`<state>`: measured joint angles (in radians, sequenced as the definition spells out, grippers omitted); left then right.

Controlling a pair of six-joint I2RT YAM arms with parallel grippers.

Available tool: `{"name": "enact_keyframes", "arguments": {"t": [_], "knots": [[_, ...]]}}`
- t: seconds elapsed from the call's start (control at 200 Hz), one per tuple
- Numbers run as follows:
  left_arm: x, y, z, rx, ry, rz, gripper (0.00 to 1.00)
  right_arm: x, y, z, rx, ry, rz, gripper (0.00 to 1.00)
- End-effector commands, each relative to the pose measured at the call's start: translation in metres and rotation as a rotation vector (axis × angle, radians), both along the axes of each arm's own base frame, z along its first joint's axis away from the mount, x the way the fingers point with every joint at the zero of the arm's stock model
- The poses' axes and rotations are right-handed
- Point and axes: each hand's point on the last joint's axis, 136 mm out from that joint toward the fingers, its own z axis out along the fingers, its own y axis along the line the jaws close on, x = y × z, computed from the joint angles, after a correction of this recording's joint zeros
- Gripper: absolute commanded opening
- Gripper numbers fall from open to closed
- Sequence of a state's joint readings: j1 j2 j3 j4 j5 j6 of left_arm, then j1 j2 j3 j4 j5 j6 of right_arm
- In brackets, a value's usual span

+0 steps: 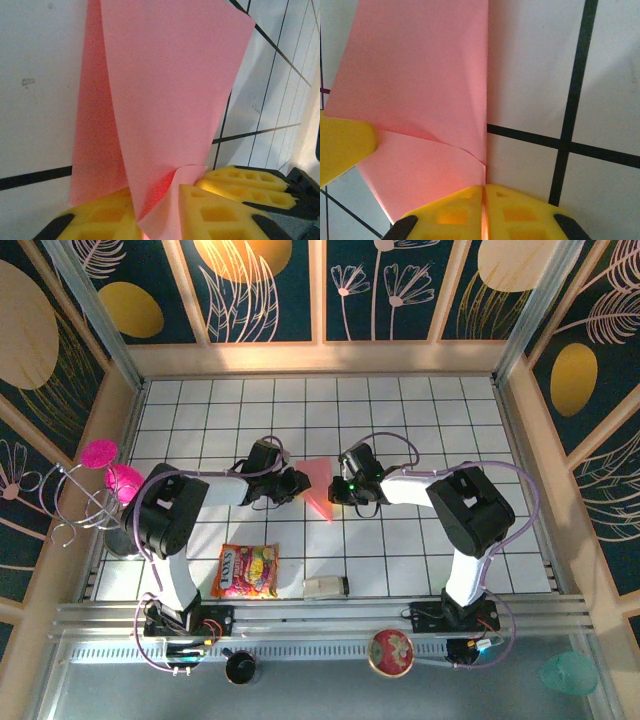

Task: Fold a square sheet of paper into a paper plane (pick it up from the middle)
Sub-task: Fourth fold the wing at the center of the table.

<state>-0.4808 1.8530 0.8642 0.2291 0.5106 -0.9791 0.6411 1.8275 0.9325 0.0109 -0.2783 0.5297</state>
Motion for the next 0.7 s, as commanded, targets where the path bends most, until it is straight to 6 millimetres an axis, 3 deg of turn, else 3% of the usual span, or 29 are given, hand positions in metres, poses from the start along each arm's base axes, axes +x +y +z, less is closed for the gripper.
{"name": "enact_keyframes", "arguments": {"t": [0.0, 0.12, 0.23, 0.32, 0.405, 0.561, 0.696], "knots": [[0.009, -0.005, 0.009, -0.039, -0.038, -0.035, 0.17, 0.000, -0.005, -0.006, -0.025, 0.000, 0.004, 0.12], [0.009, -0.004, 0.011, -0.037, -0.048, -0.033, 0.07, 0.009, -0.007, 0.021, 0.009, -0.061, -0.020, 0.22], [0.009, -0.002, 0.018, -0.042, -0.068, -0.012, 0.05, 0.021, -0.025, 0.048, -0.030, -0.182, -0.090, 0.37], [0.012, 0.001, 0.026, -0.052, -0.085, 0.025, 0.05, 0.027, -0.041, 0.062, -0.095, -0.279, -0.125, 0.40], [0.016, 0.007, 0.033, -0.041, -0.098, 0.082, 0.05, 0.026, -0.045, 0.072, -0.144, -0.360, -0.110, 0.41], [0.023, 0.010, 0.047, -0.030, -0.122, 0.161, 0.05, 0.008, -0.014, 0.080, -0.189, -0.499, 0.046, 0.40], [0.026, 0.010, 0.049, -0.021, -0.123, 0.193, 0.05, -0.011, 0.022, 0.072, -0.203, -0.551, 0.183, 0.39]]}}
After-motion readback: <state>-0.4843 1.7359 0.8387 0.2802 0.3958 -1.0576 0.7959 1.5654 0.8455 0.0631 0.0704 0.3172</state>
